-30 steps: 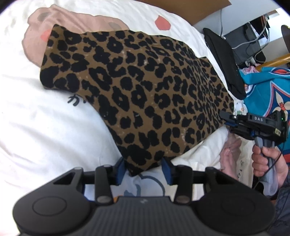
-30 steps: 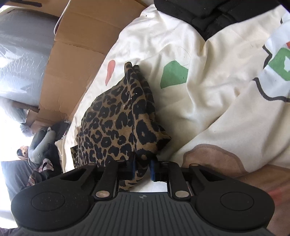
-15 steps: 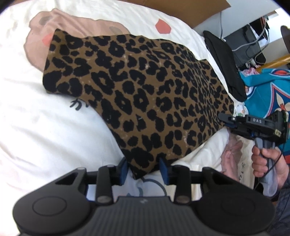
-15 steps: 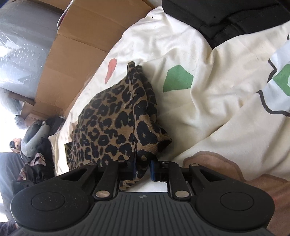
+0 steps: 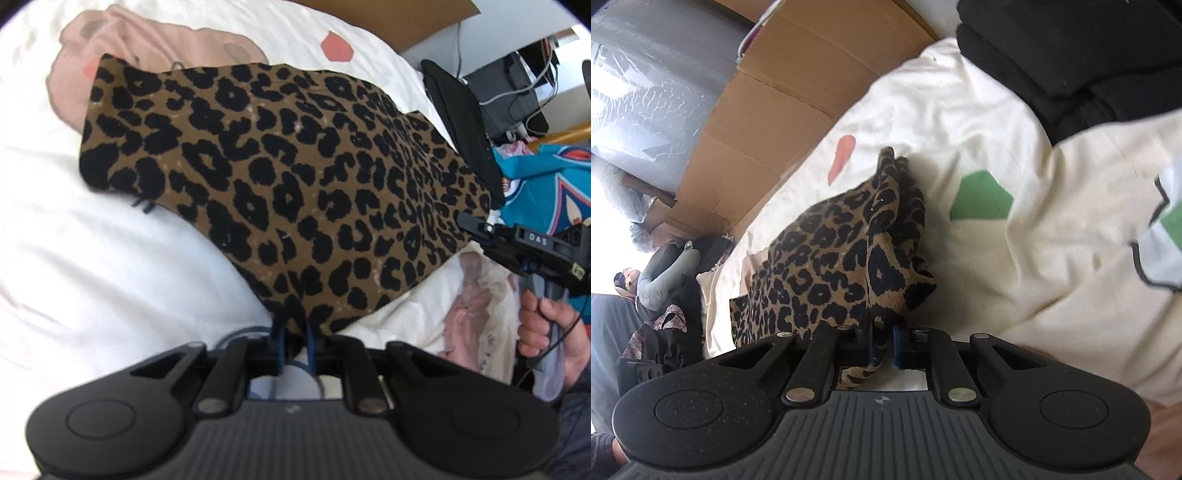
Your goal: Fold clothes
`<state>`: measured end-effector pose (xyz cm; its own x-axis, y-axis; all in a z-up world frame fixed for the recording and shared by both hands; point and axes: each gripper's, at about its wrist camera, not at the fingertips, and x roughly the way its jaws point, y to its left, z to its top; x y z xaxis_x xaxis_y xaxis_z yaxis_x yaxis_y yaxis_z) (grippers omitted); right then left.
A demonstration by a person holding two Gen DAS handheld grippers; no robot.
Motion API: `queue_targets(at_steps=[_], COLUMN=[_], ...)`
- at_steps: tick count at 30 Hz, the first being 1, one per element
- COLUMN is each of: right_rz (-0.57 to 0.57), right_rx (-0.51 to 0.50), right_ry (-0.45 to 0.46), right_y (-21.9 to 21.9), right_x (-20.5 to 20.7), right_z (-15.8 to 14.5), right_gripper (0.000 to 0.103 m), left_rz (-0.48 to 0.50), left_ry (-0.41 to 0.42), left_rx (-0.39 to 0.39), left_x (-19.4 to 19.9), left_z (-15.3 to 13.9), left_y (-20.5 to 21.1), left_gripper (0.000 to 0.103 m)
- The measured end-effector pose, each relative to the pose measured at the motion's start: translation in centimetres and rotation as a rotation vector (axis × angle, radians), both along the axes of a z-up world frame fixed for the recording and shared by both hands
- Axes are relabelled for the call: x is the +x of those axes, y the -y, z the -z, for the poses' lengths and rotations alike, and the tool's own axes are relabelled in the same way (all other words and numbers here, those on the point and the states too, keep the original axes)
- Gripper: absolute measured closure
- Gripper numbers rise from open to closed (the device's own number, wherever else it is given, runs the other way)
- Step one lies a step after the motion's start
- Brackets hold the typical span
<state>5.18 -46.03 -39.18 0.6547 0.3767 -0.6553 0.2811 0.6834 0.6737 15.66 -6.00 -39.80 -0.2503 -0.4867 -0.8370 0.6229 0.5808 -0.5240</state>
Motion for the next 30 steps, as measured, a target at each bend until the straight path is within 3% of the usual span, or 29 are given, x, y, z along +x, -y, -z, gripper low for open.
queue_targets(at_steps=[14,22,30], right_rz=[0.096,0.119,0.144], right_rx=[-0.03,-0.037,-0.034], right_ry=[0.091,0.125,0.158], right_y=[2.2,3.8,5.7], right_x=[1.3,2.7,4.3], right_z=[-1.6,-2.4,-3.4], right_gripper=[0.095,0.095,0.096], left_rz=[-0.042,-0.139,-0.184], left_ry=[-0.117,-0.171,-0.186], left_rx=[0.085,0.114,0.087], left_x=[-4.5,-7.6,-10.1], left_z=[0.2,0.8,0.3], left_y=[3.5,5.8,9.6], left_gripper=[0.095,0.096,0.097])
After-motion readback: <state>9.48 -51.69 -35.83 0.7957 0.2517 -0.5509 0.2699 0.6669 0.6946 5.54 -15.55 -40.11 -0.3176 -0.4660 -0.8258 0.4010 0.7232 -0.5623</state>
